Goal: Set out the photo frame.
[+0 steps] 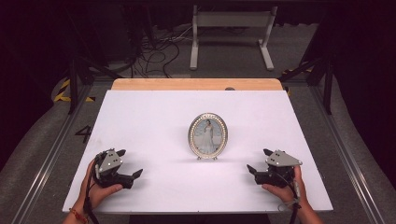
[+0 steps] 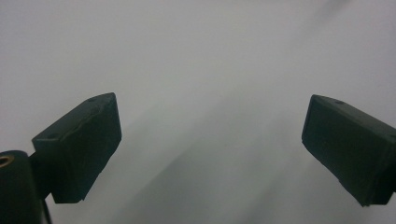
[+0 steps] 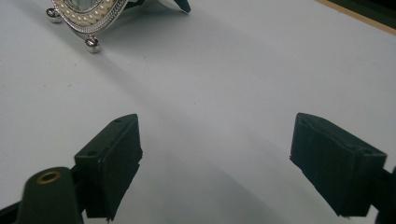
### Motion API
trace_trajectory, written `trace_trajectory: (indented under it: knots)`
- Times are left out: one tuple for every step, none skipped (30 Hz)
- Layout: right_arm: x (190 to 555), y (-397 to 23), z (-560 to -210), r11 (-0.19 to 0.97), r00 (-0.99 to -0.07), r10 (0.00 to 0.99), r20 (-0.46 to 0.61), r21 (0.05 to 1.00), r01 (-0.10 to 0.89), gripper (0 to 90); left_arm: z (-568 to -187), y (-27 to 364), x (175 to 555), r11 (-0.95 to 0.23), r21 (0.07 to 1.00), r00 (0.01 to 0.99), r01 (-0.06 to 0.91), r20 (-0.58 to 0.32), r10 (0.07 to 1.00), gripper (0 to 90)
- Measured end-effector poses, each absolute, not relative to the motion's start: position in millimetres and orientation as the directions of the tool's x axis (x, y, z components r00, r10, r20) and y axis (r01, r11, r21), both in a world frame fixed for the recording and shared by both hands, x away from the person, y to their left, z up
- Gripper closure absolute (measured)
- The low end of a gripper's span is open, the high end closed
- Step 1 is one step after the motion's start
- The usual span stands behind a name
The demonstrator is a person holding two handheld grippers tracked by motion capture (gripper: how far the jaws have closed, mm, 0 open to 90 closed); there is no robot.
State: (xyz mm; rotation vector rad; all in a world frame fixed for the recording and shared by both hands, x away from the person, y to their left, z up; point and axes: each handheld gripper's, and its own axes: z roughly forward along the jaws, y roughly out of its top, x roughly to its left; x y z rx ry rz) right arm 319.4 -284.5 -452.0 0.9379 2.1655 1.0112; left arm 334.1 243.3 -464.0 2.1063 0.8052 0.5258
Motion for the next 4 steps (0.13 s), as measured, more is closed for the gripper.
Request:
trace_trajectory:
  knots:
    - [319.2, -284.5, -452.1, 0.468, -0.593, 0.782, -0.194, 0.81, 0.353, 16.7, -464.3, 243.2, 334.6, -0.474, 0.802, 0.712, 0.364, 0.088, 0.697, 5.4]
    - [319.1, -284.5, -452.2, 0.467, -0.592, 0.782, -0.193, 0.811, 0.353, 16.6, -464.6, 243.0, 335.1, -0.475, 0.8, 0.714, 0.366, 0.086, 0.695, 5.4]
    - [319.1, -284.7, -452.3, 0.464, -0.591, 0.784, -0.19, 0.811, 0.355, 16.5, -465.0, 242.4, 335.5, -0.477, 0.798, 0.712, 0.367, 0.089, 0.697, 5.4]
    - [319.2, -284.9, -452.6, 0.464, -0.591, 0.784, -0.19, 0.812, 0.354, 16.4, -465.5, 242.0, 336.2, -0.481, 0.796, 0.714, 0.367, 0.091, 0.695, 5.4]
